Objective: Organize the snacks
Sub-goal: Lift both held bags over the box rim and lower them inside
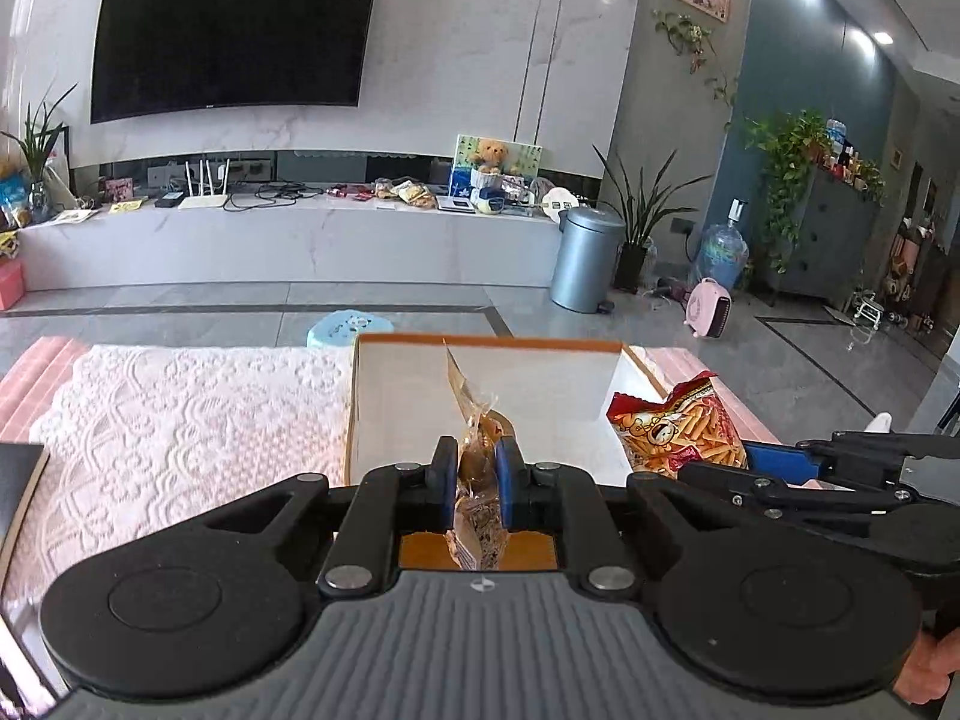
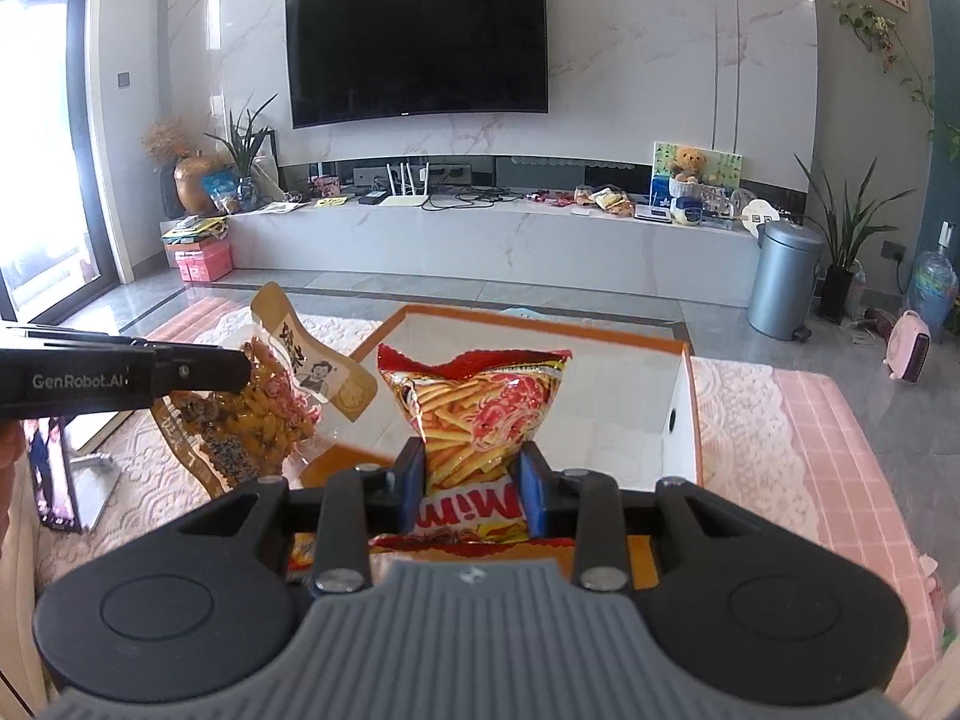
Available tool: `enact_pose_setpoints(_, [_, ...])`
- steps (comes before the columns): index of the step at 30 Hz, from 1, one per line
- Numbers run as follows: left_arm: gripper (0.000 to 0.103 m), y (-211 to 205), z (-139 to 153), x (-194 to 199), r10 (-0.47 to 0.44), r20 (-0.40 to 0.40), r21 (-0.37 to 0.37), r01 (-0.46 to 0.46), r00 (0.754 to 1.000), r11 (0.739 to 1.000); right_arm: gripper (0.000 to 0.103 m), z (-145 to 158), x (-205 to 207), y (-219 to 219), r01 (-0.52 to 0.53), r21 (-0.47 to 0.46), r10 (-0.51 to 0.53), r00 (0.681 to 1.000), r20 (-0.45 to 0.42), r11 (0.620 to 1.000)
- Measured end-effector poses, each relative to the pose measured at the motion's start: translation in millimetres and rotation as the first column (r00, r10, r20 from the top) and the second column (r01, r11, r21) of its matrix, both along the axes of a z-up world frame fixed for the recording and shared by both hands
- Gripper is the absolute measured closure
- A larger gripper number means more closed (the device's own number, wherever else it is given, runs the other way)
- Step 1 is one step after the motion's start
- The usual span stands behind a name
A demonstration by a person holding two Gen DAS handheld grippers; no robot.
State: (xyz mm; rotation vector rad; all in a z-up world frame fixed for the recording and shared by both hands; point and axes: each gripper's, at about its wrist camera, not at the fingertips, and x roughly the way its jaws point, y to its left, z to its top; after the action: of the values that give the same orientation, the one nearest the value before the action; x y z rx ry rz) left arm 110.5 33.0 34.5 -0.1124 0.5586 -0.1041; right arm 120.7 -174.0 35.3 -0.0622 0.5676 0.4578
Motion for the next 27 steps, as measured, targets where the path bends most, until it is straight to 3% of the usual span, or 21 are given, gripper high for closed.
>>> enact_pose_setpoints(9, [0.089, -8.1, -2.5, 36.8, -0.021, -0.005, 0.025, 0.021, 1.0, 0.999, 0.073, 3.5, 50.1, 12.5, 0.021, -0.032, -0.021, 1.0, -0.007, 0.999])
enact_pose_setpoints(19, [0.09, -8.1, -28.1, 76.7, -0.024, -0.063, 0.063, 0.028, 0.998, 0.998, 0.073, -22.7, 105.1, 31.2, 0.031, -0.072, -0.035, 0.997, -0.062, 0.997])
enact_pose_setpoints(23, [0.091, -11.7, -32.7, 87.2, -0.011, -0.068, 0.136, 0.02, 0.998, 0.99, 0.073, -38.2, 126.2, 40.7, 0.017, -0.095, -0.028, 0.993, -0.111, 0.995])
enact_pose_setpoints(27, [0.092, -10.1, -30.1, 94.8, -0.026, -0.07, 0.118, 0.034, 0.997, 0.992, 0.073, -56.5, 145.8, 44.4, 0.007, -0.103, -0.026, 0.982, -0.189, 0.995])
